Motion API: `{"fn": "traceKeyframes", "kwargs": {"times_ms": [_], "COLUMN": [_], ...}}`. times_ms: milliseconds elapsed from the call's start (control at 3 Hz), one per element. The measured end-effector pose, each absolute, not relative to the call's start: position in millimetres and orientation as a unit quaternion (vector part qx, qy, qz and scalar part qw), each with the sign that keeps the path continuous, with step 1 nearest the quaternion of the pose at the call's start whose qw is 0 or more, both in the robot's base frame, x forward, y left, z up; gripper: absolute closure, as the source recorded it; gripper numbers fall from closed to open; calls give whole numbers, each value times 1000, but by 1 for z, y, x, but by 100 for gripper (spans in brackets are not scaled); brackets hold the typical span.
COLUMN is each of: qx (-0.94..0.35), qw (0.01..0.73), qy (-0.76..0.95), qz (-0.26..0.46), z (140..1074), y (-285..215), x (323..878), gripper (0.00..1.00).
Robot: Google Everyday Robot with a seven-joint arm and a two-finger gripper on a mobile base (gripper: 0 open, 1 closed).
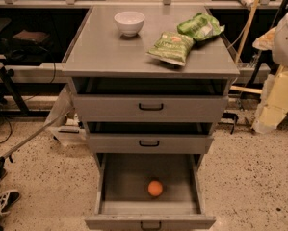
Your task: Pick orange from bottom drawer and place on counter
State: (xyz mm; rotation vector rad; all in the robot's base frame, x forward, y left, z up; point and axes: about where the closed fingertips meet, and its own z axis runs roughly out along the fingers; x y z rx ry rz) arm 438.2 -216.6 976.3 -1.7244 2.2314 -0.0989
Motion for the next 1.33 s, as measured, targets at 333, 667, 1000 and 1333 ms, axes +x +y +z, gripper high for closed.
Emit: {"fn": "traceKeyframes", "kwargs": {"times_ms": [333, 667, 1000, 1333], "qx": [-603, -613, -613, -606], "qw": [159, 159, 157, 133], "qy": [781, 773, 774, 784], "qz": [-35, -24, -17, 35], "z": [976, 961, 913, 799], "y": [-217, -211, -194, -148], "x": [438, 446, 457, 481], "gripper": [0, 0, 0, 0]}}
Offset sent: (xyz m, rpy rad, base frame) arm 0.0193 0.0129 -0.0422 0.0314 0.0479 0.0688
